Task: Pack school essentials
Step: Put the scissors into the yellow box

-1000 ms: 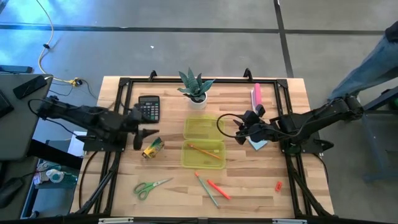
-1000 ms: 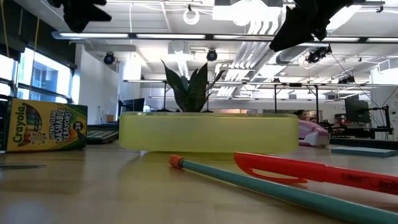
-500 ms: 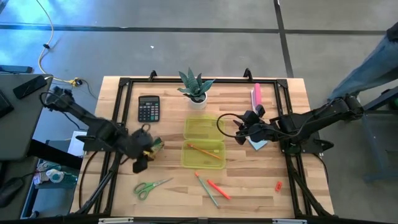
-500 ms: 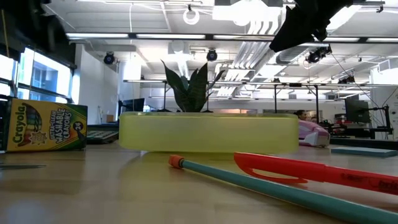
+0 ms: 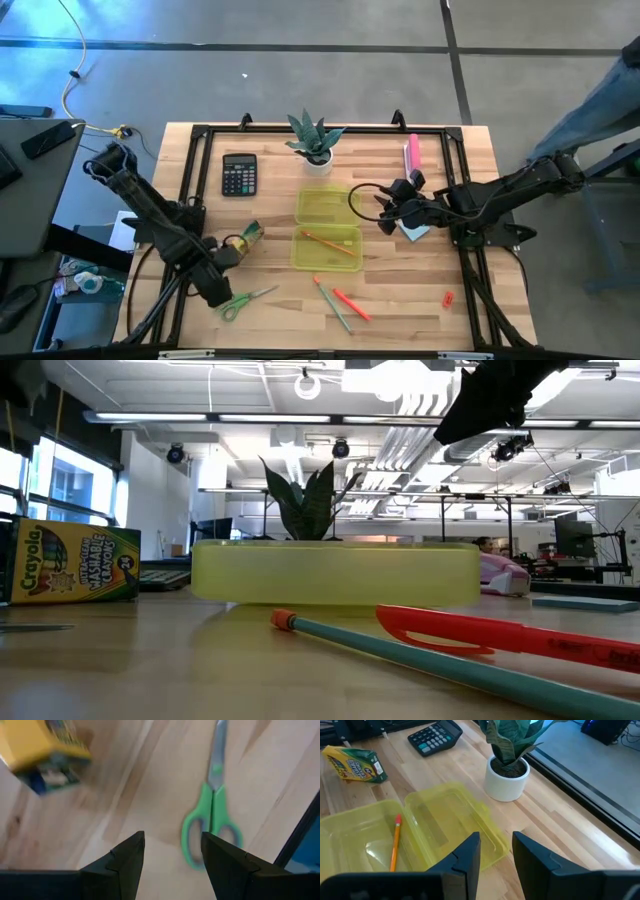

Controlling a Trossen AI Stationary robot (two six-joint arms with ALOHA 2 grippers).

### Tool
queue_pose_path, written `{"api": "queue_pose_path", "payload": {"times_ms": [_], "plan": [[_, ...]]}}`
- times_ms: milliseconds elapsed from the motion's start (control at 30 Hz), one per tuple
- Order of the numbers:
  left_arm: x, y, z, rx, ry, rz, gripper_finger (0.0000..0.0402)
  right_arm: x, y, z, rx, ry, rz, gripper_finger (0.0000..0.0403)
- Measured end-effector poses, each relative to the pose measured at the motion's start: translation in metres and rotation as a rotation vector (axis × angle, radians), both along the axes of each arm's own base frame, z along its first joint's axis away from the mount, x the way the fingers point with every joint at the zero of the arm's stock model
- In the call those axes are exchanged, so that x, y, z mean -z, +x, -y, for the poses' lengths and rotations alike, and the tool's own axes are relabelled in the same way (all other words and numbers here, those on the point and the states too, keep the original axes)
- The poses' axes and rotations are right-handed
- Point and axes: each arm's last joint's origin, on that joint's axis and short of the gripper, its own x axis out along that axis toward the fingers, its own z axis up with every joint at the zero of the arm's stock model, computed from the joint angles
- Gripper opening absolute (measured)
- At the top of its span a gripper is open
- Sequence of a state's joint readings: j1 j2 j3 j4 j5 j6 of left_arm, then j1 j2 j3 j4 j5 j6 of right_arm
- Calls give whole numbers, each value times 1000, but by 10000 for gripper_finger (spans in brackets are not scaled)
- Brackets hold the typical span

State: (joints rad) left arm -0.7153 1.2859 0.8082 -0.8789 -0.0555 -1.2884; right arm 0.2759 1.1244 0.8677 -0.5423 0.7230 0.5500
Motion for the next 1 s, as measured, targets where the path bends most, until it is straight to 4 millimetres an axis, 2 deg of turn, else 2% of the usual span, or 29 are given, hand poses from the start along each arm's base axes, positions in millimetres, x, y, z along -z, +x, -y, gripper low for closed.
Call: {"api": "queue_pose_path", "payload": {"times_ms": [433,1000], "plan": [[30,-2,30,-14,11,-106,186,0,0,0,0,0,-1,105],[56,4,46,-15,36,-130,186,1,0,0,12,12,-2,105]]}}
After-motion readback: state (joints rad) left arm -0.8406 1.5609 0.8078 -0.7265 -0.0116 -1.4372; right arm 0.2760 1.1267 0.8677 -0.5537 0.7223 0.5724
